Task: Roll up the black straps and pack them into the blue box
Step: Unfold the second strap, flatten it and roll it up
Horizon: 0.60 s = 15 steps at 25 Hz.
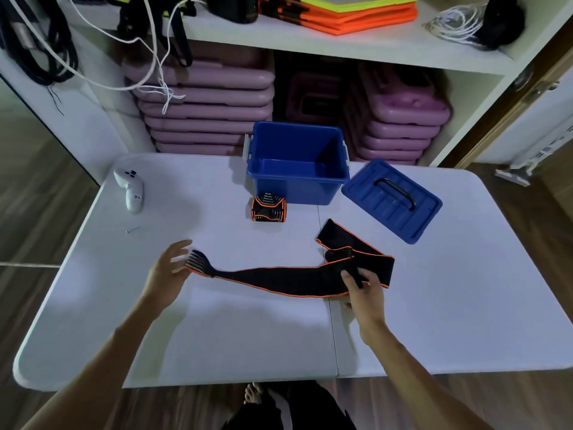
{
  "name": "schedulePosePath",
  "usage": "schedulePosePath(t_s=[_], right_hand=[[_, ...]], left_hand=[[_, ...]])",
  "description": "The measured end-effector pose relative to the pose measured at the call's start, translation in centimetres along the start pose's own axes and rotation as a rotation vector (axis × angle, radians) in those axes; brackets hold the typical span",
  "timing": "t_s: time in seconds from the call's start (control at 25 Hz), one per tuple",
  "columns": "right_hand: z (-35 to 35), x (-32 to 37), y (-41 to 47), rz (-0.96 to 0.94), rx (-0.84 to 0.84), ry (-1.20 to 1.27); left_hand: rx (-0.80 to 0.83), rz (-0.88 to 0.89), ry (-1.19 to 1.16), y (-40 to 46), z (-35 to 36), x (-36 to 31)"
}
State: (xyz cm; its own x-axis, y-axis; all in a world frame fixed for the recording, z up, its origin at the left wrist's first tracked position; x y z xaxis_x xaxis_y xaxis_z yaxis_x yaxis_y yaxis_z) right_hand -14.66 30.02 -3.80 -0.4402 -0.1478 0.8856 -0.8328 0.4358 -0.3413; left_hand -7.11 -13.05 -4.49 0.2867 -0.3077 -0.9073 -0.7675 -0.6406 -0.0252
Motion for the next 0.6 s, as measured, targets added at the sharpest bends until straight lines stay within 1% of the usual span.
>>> schedulePosePath(t_s=[0.04,0.08,0.2,0.28,0.36,0.48,0.6], right_hand=[[-1.0,0.5,0.0,-0.096,-0.044,-0.052],[-1.5,0.9,0.0,-0.191,-0.047,-0.112],[-1.1,0.3,-0.5,-0.431,0.141,-0.304],[-0.7,0.1,-0.6,-0.581,0.225,-0.42],[-0.2,0.2,-0.4,-0.628,0.286,-0.485],[0.7,-0.4,0.3,-0.581,0.343,-0.56],[1.5,-1.2,0.5,-0.674,0.43,-0.65]], left_hand=[[0.02,0.037,0.056,-0.4,-0.3,0.5],[0.041,0.106,0.132,-1.0,-0.4,0.7],[0.087,0.362,0.312,-3.3,0.3,0.0],[0.069,0.461,0.355,-4.0,0.5,-0.5],[0.047,0.495,0.358,-4.1,0.7,-1.1],[0.032,0.491,0.288,-4.4,0.6,-2.3],[-0.038,0.439,0.259,-4.0,0.1,-2.8]])
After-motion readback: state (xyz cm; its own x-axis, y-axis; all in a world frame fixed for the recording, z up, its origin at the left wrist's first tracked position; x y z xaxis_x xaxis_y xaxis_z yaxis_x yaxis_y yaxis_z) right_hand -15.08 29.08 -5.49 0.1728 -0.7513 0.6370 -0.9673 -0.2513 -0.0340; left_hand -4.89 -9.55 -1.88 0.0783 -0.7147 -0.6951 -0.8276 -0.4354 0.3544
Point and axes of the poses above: each hand's wrist, its own y-axis towards the middle knuckle, its own z-axis out of the palm, x = y × z, the point moved 8 cm from there along y, towards the middle knuckle, and after that the axes turned 15 degrees about -x, right-handed, at the moved point
